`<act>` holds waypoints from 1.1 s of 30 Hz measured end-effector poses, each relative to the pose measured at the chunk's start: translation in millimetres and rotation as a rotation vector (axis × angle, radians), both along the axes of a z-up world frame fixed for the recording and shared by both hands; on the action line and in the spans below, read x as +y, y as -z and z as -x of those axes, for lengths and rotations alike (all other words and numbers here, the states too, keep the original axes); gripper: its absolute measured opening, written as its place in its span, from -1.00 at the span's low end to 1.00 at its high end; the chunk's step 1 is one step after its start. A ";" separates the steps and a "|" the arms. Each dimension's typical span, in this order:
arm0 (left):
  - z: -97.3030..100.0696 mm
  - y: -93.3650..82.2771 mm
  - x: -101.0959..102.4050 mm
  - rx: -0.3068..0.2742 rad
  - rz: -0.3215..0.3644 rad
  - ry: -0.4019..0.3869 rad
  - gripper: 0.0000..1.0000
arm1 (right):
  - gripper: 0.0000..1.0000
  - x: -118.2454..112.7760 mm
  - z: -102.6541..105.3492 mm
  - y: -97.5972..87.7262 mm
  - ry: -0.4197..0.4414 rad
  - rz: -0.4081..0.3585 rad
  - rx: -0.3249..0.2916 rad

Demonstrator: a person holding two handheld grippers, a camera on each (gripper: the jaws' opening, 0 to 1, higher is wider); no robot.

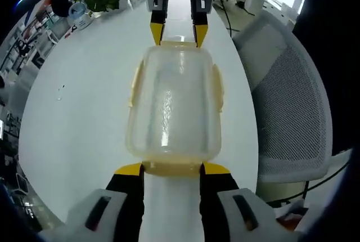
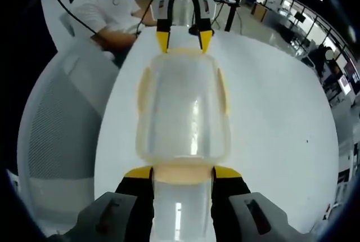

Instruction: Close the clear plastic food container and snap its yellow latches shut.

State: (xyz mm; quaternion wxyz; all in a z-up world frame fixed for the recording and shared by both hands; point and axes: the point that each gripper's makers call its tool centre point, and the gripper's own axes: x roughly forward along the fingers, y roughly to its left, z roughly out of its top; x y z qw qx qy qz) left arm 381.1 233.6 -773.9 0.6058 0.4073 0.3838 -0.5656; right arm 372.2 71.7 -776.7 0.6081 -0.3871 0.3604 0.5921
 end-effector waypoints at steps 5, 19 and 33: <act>0.3 0.2 -4.8 0.006 0.002 -0.008 -0.26 | -0.25 -4.7 -1.0 0.1 -0.002 0.004 0.000; 1.1 4.8 -26.1 0.006 0.019 -0.006 -0.26 | -0.25 -26.4 -1.1 5.2 -0.001 0.026 0.003; -2.0 7.4 -48.6 0.009 0.031 -0.002 -0.26 | -0.25 -48.6 -1.4 6.6 0.008 0.032 0.009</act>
